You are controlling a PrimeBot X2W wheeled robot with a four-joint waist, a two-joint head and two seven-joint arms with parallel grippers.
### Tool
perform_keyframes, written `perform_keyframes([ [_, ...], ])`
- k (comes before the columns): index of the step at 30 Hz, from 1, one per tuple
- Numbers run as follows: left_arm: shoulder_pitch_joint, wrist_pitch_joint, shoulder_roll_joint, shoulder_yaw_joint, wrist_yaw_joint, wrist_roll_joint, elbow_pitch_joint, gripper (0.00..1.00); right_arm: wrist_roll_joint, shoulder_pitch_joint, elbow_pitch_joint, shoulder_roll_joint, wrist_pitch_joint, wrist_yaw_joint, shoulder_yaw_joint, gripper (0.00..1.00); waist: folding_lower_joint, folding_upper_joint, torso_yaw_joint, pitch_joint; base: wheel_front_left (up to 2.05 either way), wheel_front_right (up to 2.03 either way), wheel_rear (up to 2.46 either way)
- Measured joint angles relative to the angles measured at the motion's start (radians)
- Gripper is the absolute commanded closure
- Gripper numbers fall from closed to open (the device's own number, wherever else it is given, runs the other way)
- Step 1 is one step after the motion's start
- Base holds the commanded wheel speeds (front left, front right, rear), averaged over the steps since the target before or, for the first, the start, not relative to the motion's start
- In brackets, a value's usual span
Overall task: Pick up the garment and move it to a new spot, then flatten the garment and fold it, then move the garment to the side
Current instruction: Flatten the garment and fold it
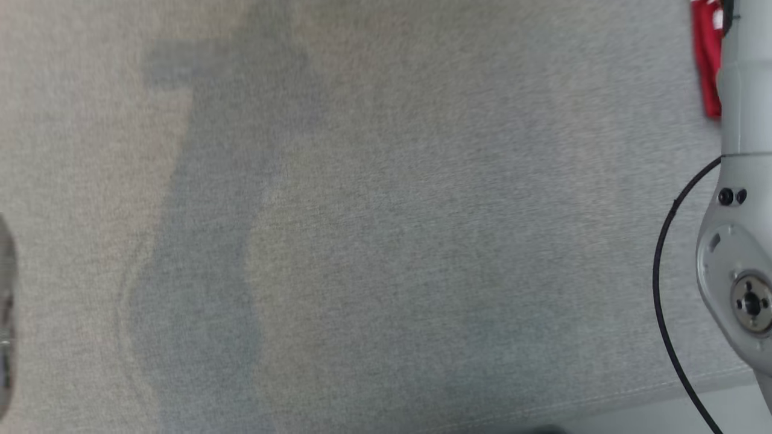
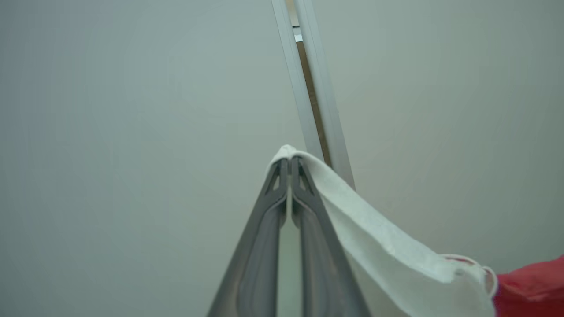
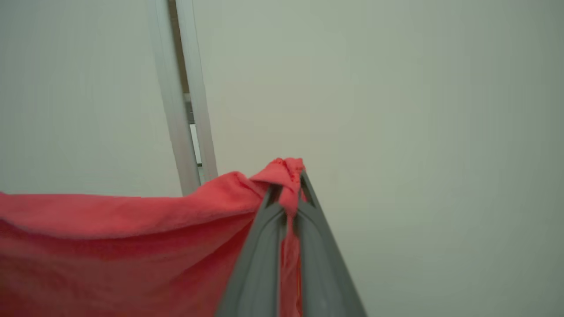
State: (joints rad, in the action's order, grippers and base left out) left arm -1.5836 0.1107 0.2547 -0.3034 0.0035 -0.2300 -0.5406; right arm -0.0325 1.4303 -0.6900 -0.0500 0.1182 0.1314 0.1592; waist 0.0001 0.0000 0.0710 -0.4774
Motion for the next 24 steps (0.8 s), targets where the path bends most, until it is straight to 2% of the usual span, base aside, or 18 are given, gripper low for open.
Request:
perform_keyframes([
  [2, 0.017, 0.06, -0.027, -0.02, -0.009, -0.002, -0.057, 1.0, 0.037, 0.019, -0.099, 0.001, 0.027, 0.0, 0.043, 1.0, 0.0, 0.0, -0.012, -0.04, 0.0, 0.0, 0.0],
  [3, 0.056, 0.102, -0.058, -0.022, -0.019, -0.019, -0.103, 1.0, 0.065, 0.019, -0.186, 0.001, 0.052, 0.0, 0.077, 1.0, 0.0, 0.0, -0.025, -0.076, 0.0, 0.0, 0.0],
  [5, 0.119, 0.128, -0.085, -0.019, -0.032, -0.043, -0.144, 1.0, 0.068, 0.008, -0.275, 0.0, 0.082, 0.0, 0.106, 1.0, 0.0001, 0.0, -0.04, -0.113, 0.0, 0.0, 0.0],
  [10, 0.229, 0.147, -0.094, -0.005, -0.067, -0.076, -0.176, 1.0, 0.109, -0.037, -0.393, 0.003, 0.126, 0.0, 0.165, 1.0, 0.0001, 0.0, -0.069, -0.185, 0.0, 0.0, 0.0],
  [14, 0.328, 0.151, -0.091, 0.03, -0.089, -0.086, -0.083, 1.0, 0.112, -0.054, -0.436, 0.002, 0.139, 0.0, 0.194, 1.0, 0.0001, 0.0, -0.086, -0.22, 0.0, 0.0, 0.0],
  [18, 0.427, 0.151, -0.064, 0.064, -0.102, -0.086, 0.035, 1.0, 0.078, -0.054, -0.451, 0.001, 0.143, 0.0, 0.184, 1.0, 0.0, 0.0, -0.088, -0.218, 0.0, 0.0, 0.0],
  [24, 0.563, 0.151, -0.035, 0.1, -0.115, -0.084, 0.198, 1.0, -0.055, -0.113, -0.424, 0.001, 0.143, 0.0, 0.12, 1.0, 0.0, 0.0, -0.075, -0.175, 0.0, 0.0, 0.0],
])
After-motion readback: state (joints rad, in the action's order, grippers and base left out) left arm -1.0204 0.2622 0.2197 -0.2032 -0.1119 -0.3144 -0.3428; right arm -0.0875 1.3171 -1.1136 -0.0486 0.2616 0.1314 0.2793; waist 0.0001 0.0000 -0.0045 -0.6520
